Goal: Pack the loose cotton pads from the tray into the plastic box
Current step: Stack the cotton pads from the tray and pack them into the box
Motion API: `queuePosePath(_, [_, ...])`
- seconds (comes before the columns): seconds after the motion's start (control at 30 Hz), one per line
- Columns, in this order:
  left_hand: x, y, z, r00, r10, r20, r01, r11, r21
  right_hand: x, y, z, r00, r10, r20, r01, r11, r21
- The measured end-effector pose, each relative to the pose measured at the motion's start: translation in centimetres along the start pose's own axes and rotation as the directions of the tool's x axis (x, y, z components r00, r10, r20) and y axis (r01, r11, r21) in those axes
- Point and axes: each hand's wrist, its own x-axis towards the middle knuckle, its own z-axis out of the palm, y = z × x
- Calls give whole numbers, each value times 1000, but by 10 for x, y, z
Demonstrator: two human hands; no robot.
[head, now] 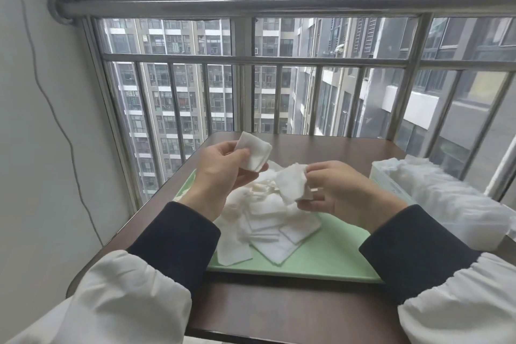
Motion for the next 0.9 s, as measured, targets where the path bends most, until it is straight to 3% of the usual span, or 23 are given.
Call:
queuePosePath(0.1, [0, -1, 0, 1000, 0, -5, 0, 1000, 10, 0, 2, 2, 989, 105, -106, -101, 994, 45])
queuePosePath(0.2, [0, -1, 1, 1000, -12, -9, 12, 1000, 28, 1, 2, 0, 985, 129, -116, -125, 991, 43])
queuePosePath(0.37, [-1, -3, 3, 1000, 7, -13, -5, 993, 119, 0, 1, -8, 995, -54, -81, 35, 976, -216])
queuePosePath(0.47, [-3, -3, 4, 999, 30, 15, -31, 990, 141, 0, -5, -9, 985, -174, 6, 173, 983, 53])
queuePosePath(0.57, [-7, -1, 7, 997, 41, 72, -49, 991, 125, -4, -9, -4, 964, -240, 116, 191, 926, 326])
queuePosePath(0.67, [-11, 0, 11, 985, 56, 161, -76, 990, 118, -6, -6, 4, 954, -258, 150, 193, 917, 349])
queuePosePath(0.9, [-15, 3, 18, 948, 49, 315, -70, 996, 54, -5, -3, 10, 966, -256, 35, 234, 926, 296])
